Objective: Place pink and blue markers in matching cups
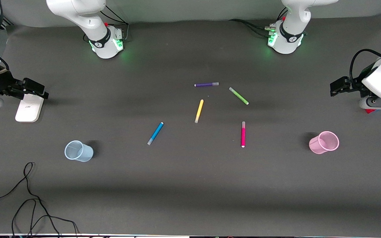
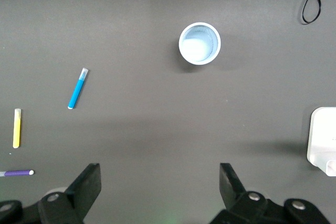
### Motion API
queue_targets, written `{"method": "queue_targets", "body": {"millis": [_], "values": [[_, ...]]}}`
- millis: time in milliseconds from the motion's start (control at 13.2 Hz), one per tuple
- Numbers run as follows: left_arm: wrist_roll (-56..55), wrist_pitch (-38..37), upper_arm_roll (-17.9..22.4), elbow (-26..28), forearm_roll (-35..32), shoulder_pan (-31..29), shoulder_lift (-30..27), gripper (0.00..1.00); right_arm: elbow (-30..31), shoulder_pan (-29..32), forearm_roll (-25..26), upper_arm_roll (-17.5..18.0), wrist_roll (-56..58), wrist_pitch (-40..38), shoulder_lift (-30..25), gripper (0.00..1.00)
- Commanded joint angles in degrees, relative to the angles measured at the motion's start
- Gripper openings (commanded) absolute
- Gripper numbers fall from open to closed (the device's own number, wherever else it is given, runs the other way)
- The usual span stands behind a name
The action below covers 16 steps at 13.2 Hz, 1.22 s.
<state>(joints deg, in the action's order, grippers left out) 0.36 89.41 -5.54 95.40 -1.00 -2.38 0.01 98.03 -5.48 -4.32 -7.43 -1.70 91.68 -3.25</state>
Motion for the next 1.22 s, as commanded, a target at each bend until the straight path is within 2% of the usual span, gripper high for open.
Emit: {"method": "queue_targets", "body": {"millis": [0, 456, 835, 1063, 1139], "values": [[0.7, -1.8, 0.7, -1.2, 0.1, 0.8, 0.0, 1.0, -1.6, -0.3, 0.5, -0.5, -1.4, -1.5, 0.9, 1.0], [-0.1, -1.8, 0.7, -1.9, 0.0, 0.8, 0.4, 1.0, -1.7, -0.2, 0.5, -0.5, -1.4, -1.8, 0.9, 1.0], [0.5, -1.6, 0.4, -1.9, 0.0, 1.3, 0.4, 1.0, -1.7, -0.3, 0.5, -0.3, -4.7, -4.9, 1.0, 1.0], [0.8, -0.7, -2.4, -1.8, 0.8, 2.3, 0.4, 0.99, -2.7, -2.1, -0.7, 0.9, -12.8, -6.2, 2.0, 1.0], [0.7, -0.4, -3.2, -1.8, 3.1, 2.7, 0.7, 0.99, -3.5, -4.0, -0.9, 1.2, -15.1, -6.4, 2.4, 1.0]]}}
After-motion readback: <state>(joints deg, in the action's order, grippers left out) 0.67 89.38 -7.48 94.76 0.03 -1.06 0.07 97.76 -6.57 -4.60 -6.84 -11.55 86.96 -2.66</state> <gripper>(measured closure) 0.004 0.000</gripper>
